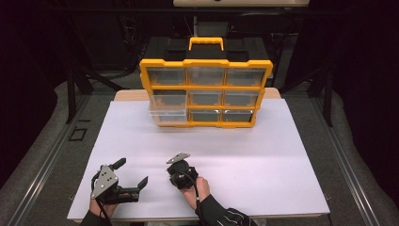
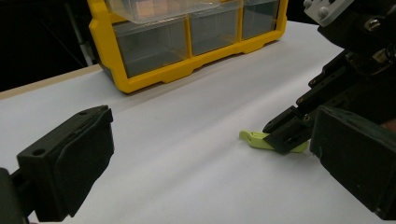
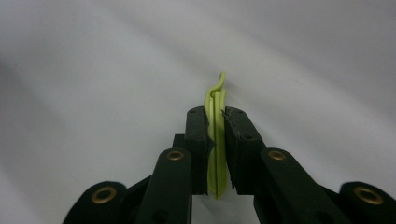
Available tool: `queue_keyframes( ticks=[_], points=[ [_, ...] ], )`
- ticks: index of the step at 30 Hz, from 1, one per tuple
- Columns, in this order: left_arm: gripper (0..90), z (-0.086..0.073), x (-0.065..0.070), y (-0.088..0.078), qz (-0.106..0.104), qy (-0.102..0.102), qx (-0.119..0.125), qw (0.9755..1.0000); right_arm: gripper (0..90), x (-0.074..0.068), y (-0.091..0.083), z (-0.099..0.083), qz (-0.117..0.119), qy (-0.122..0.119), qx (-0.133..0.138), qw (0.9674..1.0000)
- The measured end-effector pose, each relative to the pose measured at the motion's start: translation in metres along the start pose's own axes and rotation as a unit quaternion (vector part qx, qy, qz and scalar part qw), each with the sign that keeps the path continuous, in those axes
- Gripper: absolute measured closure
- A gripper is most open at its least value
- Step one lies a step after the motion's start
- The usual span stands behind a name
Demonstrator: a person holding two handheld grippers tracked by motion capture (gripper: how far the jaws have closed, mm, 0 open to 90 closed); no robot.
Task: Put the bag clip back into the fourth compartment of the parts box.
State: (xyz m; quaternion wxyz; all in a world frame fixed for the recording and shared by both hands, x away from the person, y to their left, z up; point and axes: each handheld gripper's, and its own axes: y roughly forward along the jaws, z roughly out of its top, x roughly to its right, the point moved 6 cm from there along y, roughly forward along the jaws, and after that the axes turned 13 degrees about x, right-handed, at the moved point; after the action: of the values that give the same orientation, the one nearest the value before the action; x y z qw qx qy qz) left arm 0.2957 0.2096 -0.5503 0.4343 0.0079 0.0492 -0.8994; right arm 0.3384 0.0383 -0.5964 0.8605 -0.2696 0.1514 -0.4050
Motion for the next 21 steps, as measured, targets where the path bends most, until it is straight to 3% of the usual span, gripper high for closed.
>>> queue_keyframes(
  ticks=[10, 21],
  points=[
    [0.1, 0.000, -0.001, -0.001, 0.001, 0.002, -0.001, 1.0000, 80.4, 0.007, -0.011, 0.010, 0.007, 0.012, 0.022, 0.9997],
    [0.1, -0.001, -0.001, 0.001, 0.003, 0.003, -0.006, 1.0000, 80.4, 0.018, -0.021, 0.016, 0.024, -0.008, 0.035, 0.9990]
  ],
)
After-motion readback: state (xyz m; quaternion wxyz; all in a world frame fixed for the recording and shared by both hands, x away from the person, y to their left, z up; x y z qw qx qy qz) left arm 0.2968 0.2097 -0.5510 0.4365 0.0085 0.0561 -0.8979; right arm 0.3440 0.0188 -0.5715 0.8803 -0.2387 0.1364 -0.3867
